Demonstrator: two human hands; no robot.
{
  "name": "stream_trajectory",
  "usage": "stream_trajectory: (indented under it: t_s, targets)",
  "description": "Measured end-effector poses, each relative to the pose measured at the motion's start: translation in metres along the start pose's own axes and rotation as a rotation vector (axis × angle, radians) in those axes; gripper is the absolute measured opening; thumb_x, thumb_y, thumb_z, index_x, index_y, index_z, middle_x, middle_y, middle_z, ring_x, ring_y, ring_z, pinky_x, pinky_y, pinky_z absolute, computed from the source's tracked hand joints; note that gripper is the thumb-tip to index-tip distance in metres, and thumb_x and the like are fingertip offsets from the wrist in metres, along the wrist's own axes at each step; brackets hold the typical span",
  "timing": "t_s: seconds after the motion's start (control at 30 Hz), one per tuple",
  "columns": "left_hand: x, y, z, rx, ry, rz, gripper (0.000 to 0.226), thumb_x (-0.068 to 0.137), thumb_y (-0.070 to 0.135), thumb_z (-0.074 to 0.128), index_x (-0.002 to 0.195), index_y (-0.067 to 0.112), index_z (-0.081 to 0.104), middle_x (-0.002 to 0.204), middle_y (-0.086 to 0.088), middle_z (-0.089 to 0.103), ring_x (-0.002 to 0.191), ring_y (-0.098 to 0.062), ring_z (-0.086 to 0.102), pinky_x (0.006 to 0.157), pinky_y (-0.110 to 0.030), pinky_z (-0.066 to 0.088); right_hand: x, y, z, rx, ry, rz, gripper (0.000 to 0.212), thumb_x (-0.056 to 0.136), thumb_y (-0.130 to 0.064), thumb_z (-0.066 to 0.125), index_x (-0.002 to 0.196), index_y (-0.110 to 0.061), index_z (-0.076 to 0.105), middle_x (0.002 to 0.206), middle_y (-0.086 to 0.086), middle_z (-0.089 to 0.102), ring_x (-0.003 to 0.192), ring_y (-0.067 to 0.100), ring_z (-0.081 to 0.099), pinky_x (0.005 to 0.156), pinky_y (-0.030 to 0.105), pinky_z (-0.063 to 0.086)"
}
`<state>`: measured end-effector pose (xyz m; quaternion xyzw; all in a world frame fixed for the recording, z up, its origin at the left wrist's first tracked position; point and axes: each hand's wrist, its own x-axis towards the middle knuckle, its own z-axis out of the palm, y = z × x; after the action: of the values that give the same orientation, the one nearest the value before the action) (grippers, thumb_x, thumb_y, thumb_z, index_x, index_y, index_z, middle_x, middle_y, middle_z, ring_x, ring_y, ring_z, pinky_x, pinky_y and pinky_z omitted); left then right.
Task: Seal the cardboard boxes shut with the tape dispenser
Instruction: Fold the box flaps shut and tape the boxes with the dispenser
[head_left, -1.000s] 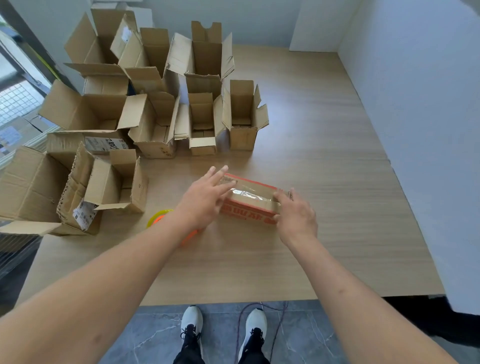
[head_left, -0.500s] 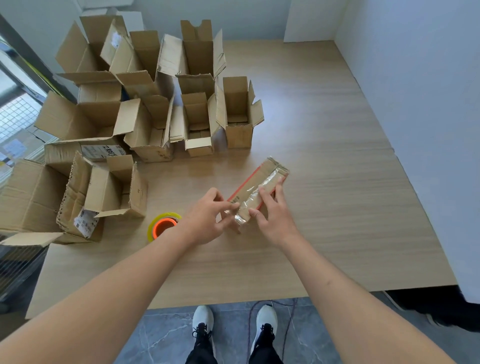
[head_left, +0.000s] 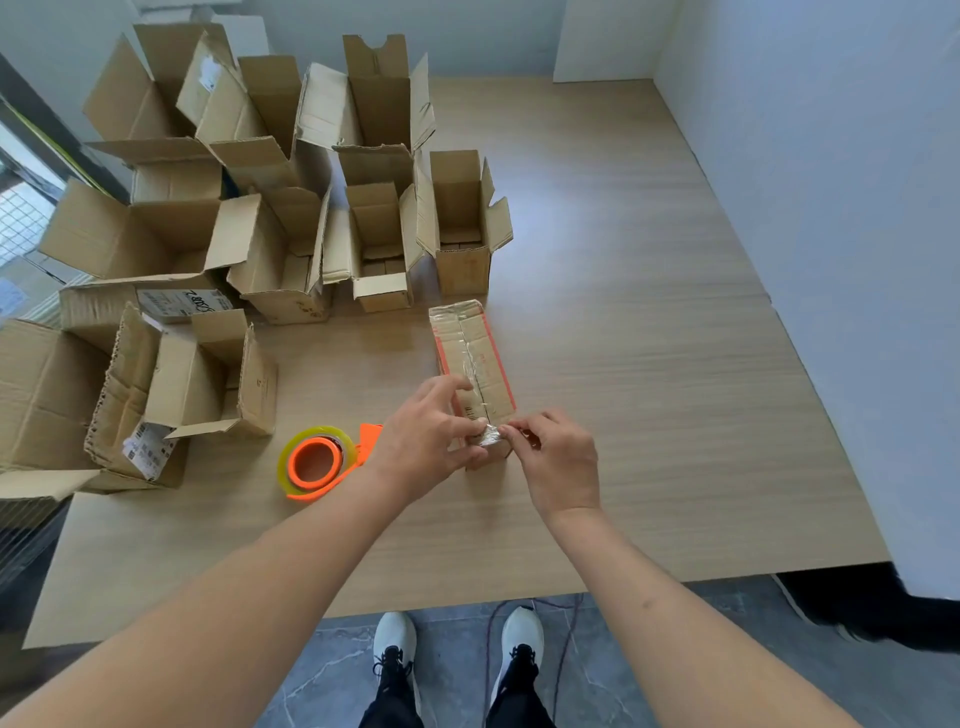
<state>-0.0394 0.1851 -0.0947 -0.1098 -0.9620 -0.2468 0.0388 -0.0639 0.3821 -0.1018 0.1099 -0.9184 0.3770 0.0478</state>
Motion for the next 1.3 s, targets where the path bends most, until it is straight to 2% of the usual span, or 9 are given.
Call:
stream_trajectory:
  t_s: [0.23, 0.37, 0.47, 0.53, 0.63, 0.73, 0.93, 1.1, 1.3]
  targets:
    - [-0.001, -0.010, 0.003, -0.102, -0.083, 0.038, 0.037, 0.080, 0.029, 0.086, 0.114, 0.020, 0.077, 0.146, -0.008, 0.055, 0.144, -0.026, 0.041, 0.106, -0.046, 0.050, -0.005, -0.012, 0.012, 0.086, 0.111, 0.288, 0.027, 0.088, -0.028, 0.079, 0.114, -0.022, 0.078, 0.093, -0.002, 0.079, 0.085, 0.020, 0.072, 0.078, 0.030, 0.053]
    - [-0.003, -0.015, 0.003, -0.124, -0.103, 0.081, 0.044, 0.077, 0.018, 0.087, 0.120, 0.017, 0.075, 0.147, -0.010, 0.054, 0.144, -0.031, 0.040, 0.110, -0.045, 0.045, -0.017, -0.016, 0.014, -0.034, 0.131, 0.248, 0.026, 0.094, -0.029, 0.072, 0.119, -0.024, 0.076, 0.097, 0.005, 0.078, 0.083, 0.028, 0.072, 0.068, 0.030, 0.048]
    - [-0.002, -0.016, 0.003, -0.091, -0.086, 0.096, 0.044, 0.074, 0.015, 0.089, 0.117, 0.018, 0.076, 0.143, -0.011, 0.058, 0.140, -0.034, 0.046, 0.101, -0.051, 0.053, -0.027, -0.005, 0.015, 0.043, 0.098, 0.158, 0.038, 0.084, -0.029, 0.083, 0.121, -0.023, 0.076, 0.104, -0.002, 0.078, 0.085, 0.016, 0.073, 0.072, 0.028, 0.053]
    - [-0.002, -0.013, 0.005, -0.073, -0.079, 0.108, 0.044, 0.074, 0.015, 0.089, 0.116, 0.018, 0.076, 0.141, -0.011, 0.060, 0.138, -0.034, 0.048, 0.096, -0.052, 0.056, -0.025, 0.005, 0.014, 0.061, 0.063, 0.087, 0.037, 0.080, -0.019, 0.085, 0.116, -0.022, 0.077, 0.105, -0.004, 0.078, 0.088, 0.014, 0.073, 0.075, 0.028, 0.056]
    - [-0.007, -0.009, 0.007, -0.066, -0.040, 0.093, 0.042, 0.076, 0.017, 0.088, 0.116, 0.020, 0.076, 0.143, -0.009, 0.058, 0.140, -0.031, 0.046, 0.095, -0.048, 0.057, -0.007, 0.013, 0.014, -0.048, 0.060, -0.016, 0.008, 0.085, -0.017, 0.076, 0.092, -0.020, 0.080, 0.080, 0.000, 0.074, 0.068, 0.025, 0.069, 0.058, 0.036, 0.054]
    - [-0.009, -0.004, 0.008, -0.046, -0.021, 0.059, 0.039, 0.081, 0.018, 0.085, 0.119, 0.019, 0.075, 0.145, -0.010, 0.056, 0.143, -0.030, 0.043, 0.101, -0.047, 0.054, 0.002, 0.016, 0.015, -0.125, 0.056, -0.084, 0.007, 0.083, -0.019, 0.073, 0.077, -0.015, 0.074, 0.069, 0.004, 0.067, 0.059, 0.031, 0.063, 0.048, 0.036, 0.049]
    - [-0.009, -0.003, 0.003, -0.013, -0.088, 0.074, 0.040, 0.084, 0.018, 0.082, 0.123, 0.017, 0.073, 0.147, -0.011, 0.054, 0.145, -0.031, 0.040, 0.106, -0.050, 0.050, 0.004, 0.016, 0.010, -0.139, 0.007, -0.117, 0.020, 0.074, -0.009, 0.087, 0.072, -0.016, 0.068, 0.068, 0.003, 0.064, 0.056, 0.030, 0.059, 0.050, 0.026, 0.037]
    - [0.005, -0.015, -0.019, 0.081, -0.315, 0.206, 0.048, 0.091, 0.020, 0.074, 0.137, 0.020, 0.063, 0.157, -0.008, 0.043, 0.151, -0.030, 0.028, 0.124, -0.050, 0.023, -0.004, 0.026, 0.006, -0.048, -0.034, -0.167, 0.024, 0.070, -0.010, 0.089, 0.070, -0.019, 0.067, 0.071, -0.002, 0.066, 0.060, 0.024, 0.061, 0.051, 0.033, 0.049]
    - [0.003, -0.015, -0.016, 0.073, -0.271, 0.197, 0.049, 0.086, 0.019, 0.080, 0.133, 0.019, 0.067, 0.152, -0.008, 0.050, 0.147, -0.030, 0.036, 0.119, -0.053, 0.033, -0.001, 0.027, 0.004, -0.007, -0.066, -0.154, 0.023, 0.072, -0.017, 0.089, 0.075, -0.016, 0.066, 0.076, 0.000, 0.067, 0.064, 0.026, 0.062, 0.055, 0.037, 0.051]
